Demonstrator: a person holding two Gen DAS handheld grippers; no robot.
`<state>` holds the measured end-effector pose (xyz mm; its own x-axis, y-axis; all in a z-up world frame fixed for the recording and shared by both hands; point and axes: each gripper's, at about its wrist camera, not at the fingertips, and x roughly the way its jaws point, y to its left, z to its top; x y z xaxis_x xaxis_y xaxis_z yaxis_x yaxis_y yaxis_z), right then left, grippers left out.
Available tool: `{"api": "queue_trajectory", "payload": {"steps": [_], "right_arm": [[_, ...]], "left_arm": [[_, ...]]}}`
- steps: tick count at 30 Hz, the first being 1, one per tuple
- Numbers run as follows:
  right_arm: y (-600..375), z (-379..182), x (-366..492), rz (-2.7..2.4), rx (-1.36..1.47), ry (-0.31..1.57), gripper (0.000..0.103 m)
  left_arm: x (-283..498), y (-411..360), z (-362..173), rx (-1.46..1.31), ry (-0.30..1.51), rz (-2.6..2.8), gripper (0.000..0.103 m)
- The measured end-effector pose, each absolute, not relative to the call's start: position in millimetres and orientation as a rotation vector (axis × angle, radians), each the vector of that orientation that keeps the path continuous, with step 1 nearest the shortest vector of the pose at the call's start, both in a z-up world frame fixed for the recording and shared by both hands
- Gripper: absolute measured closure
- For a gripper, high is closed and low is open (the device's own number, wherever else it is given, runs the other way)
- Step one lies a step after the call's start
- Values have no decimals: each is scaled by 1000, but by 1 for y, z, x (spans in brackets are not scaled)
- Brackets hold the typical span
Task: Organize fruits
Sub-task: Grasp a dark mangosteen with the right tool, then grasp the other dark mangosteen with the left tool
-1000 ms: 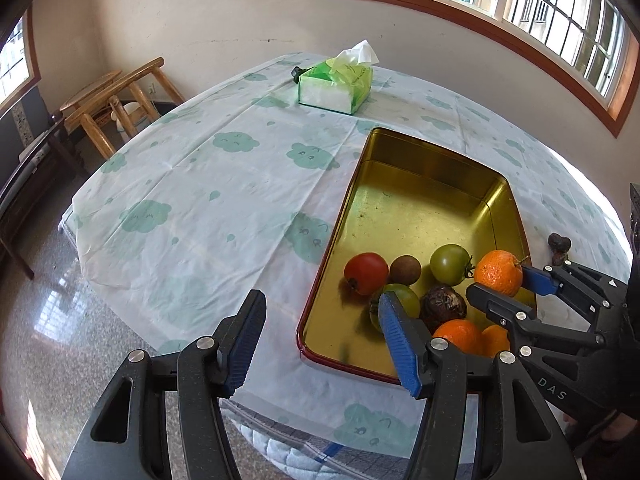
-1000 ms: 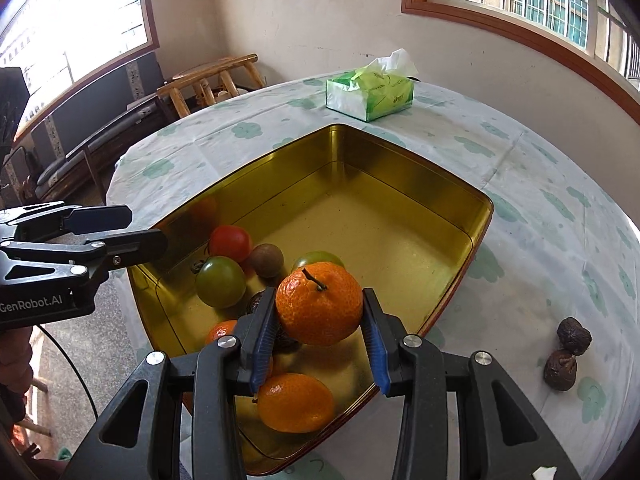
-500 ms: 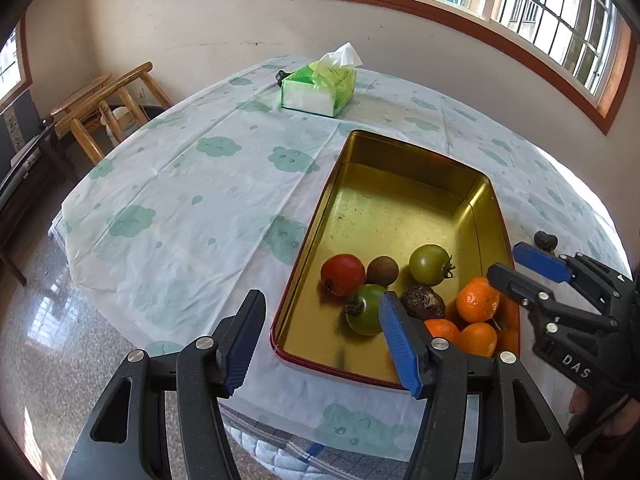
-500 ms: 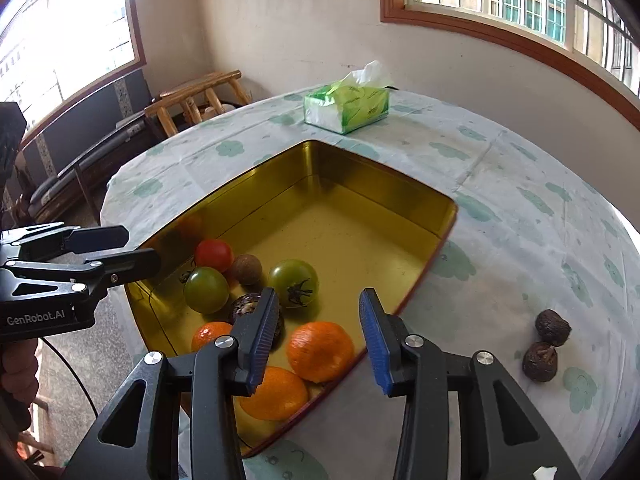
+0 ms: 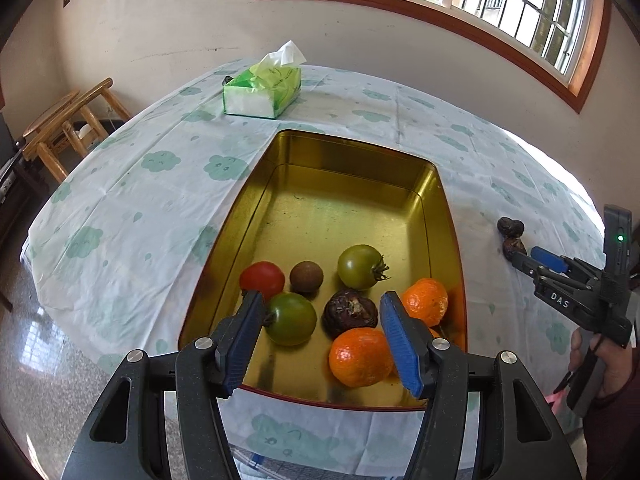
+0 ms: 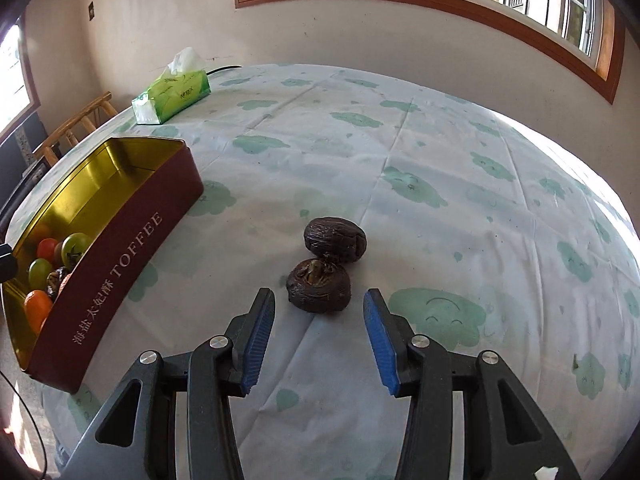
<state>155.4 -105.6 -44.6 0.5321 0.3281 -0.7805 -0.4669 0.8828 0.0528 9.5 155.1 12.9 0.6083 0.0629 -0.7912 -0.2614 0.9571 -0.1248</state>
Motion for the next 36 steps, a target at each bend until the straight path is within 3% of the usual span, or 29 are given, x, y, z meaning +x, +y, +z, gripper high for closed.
{"api": "queue_trajectory", "payload": {"steps": [7, 11, 28, 36], "right_arm": [[-95, -55, 166, 482, -177, 897, 61], [-96, -55, 163, 489, -189, 885, 69], [-226, -60, 172, 266, -99, 899, 70], [-237, -61, 177, 248, -91, 901, 70]], "left_arm": [[23, 134, 14, -196, 917, 162, 42], [32, 118, 18, -174, 917, 136, 42], [120, -4, 0, -136, 953, -100, 42], [168, -26, -25, -168, 992, -107, 42]]}}
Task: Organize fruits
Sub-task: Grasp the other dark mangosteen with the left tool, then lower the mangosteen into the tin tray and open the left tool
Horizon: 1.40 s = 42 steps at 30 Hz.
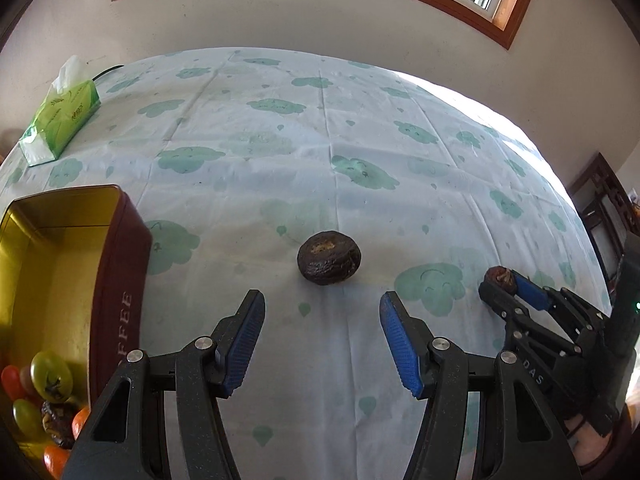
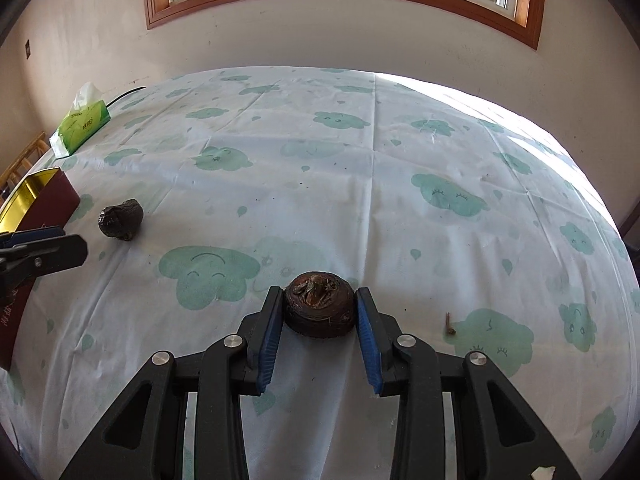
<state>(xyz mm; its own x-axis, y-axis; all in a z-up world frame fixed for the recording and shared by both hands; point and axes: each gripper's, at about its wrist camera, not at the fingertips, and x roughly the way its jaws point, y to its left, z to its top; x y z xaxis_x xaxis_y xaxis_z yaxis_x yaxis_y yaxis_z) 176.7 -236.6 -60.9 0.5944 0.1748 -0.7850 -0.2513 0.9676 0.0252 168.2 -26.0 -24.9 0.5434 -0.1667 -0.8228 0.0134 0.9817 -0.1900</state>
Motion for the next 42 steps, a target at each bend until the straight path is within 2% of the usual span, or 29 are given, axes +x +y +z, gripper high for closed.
{"api": "queue_trajectory", "payload": {"steps": [5, 8, 12, 31, 42], "right_arm": [[-239, -62, 177, 254, -81, 903, 69], [-240, -62, 177, 255, -78, 904, 69], [-239, -62, 178, 255, -78, 904, 69], [-240, -62, 178, 255, -79, 904, 69], [-239, -62, 178, 254, -79, 904, 69]], "left_arm": [[187, -33, -34, -150, 991, -100, 43], [196, -36, -38, -149, 992, -98, 48], [201, -39, -43, -131, 996, -95, 62], [125, -21, -11, -91, 965, -81, 63], [76, 40, 26, -110, 911, -24, 63]]}}
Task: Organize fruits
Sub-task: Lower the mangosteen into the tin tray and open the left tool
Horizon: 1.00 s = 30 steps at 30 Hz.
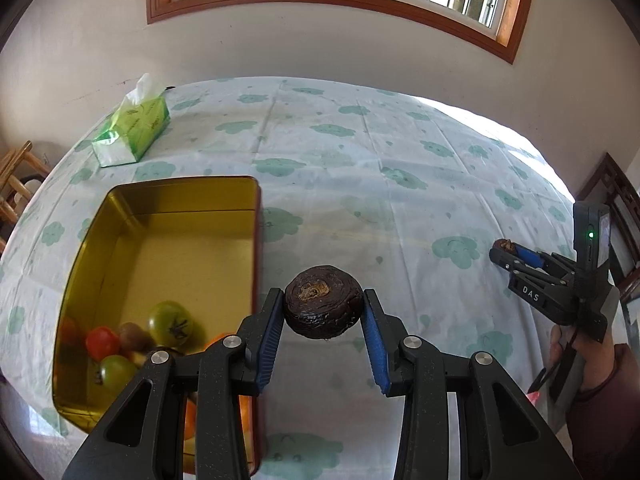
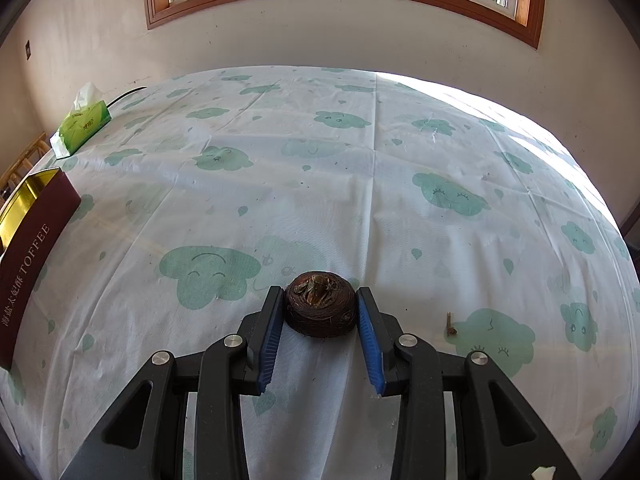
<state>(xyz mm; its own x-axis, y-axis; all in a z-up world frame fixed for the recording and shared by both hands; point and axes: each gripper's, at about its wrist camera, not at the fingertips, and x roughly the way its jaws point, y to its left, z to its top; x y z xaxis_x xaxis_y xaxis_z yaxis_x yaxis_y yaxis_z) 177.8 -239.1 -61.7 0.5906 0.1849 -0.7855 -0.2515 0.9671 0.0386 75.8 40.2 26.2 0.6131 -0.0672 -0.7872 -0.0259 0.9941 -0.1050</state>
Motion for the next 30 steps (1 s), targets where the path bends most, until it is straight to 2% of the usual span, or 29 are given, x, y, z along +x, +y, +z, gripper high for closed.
{"api": "queue_trajectory", "payload": {"steps": [14, 30], "right_arm": [[-239, -62, 178, 254, -80, 904, 69], [-239, -62, 178, 254, -80, 904, 69]], "left_arm": [[46, 133, 9, -148, 957, 155, 63], [42, 153, -12, -147, 982, 190, 63]]}}
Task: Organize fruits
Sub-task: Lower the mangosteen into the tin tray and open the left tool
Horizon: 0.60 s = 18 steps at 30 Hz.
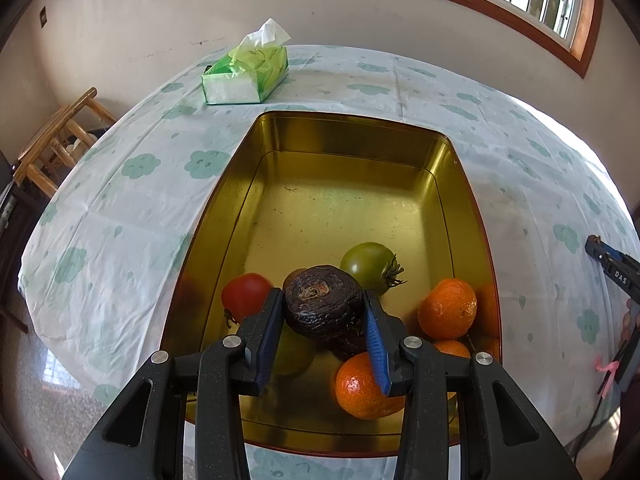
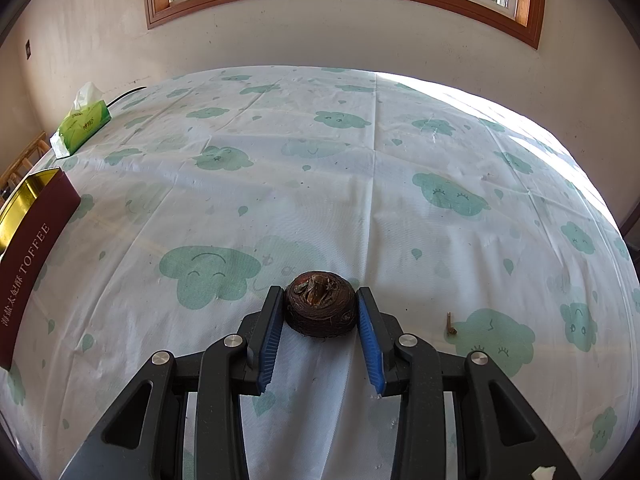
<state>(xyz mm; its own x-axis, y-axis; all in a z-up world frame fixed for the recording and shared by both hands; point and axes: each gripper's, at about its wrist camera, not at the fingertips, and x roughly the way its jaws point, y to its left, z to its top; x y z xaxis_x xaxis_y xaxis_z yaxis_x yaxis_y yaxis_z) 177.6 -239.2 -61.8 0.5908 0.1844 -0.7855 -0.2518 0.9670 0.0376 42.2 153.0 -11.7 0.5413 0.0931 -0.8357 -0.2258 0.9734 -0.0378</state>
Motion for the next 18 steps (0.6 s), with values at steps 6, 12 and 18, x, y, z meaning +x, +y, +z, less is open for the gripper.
{"api": "queue_trajectory", "payload": {"steps": [6, 12, 18], "right_arm": [[-239, -62, 178, 254, -81, 904, 69], [-241, -62, 177, 249, -88, 902, 70], [-240, -61, 177, 230, -74, 905, 70]], "left_arm": [[41, 154, -13, -134, 974, 191, 62], [41, 152, -12, -124, 968, 184, 60], [36, 153, -9, -134, 954, 192, 58]]}}
